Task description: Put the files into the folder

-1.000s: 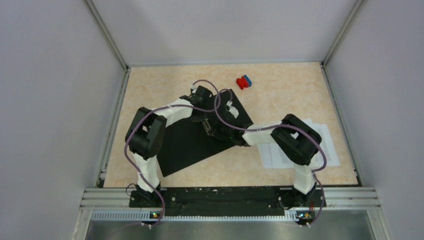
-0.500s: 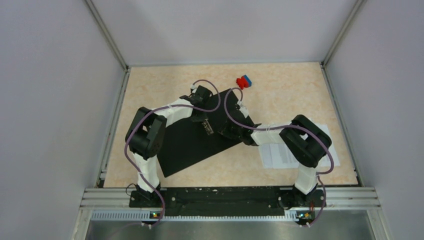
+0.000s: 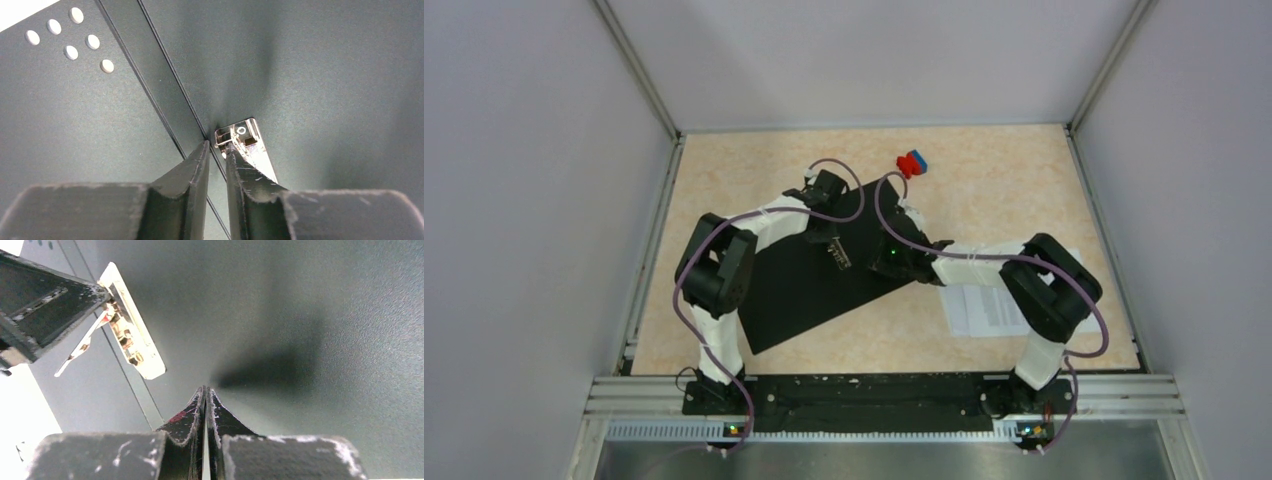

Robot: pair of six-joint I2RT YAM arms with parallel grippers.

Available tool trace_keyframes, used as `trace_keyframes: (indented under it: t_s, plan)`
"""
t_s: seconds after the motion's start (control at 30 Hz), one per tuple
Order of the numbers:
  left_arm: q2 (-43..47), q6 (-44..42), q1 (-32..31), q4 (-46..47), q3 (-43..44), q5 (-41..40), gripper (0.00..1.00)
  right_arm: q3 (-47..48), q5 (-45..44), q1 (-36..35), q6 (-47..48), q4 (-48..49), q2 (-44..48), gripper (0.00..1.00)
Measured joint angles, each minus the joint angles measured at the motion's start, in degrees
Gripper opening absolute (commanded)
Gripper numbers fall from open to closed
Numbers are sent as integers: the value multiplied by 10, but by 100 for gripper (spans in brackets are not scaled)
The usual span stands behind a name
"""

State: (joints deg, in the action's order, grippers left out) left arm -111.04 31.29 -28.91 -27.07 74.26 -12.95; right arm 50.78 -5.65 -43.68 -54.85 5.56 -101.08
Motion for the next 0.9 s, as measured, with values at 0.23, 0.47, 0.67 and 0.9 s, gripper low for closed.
trace_keyframes:
  t_s: [0.23,0.47,0.67,0.9]
  plan:
    - [-15,-16,3,-94,63,0,40,61,-6,6,36,-82,51,41]
    - [111,-21,-9,-135,-2,2,51,75,0,30,62,-98,107,44]
    - [223,-28,-14,-140,-15,19,48,74,28,33,76,-94,74,43]
    - [274,-11,-17,-111,-120,93,37,45,45,38,80,-71,27,37]
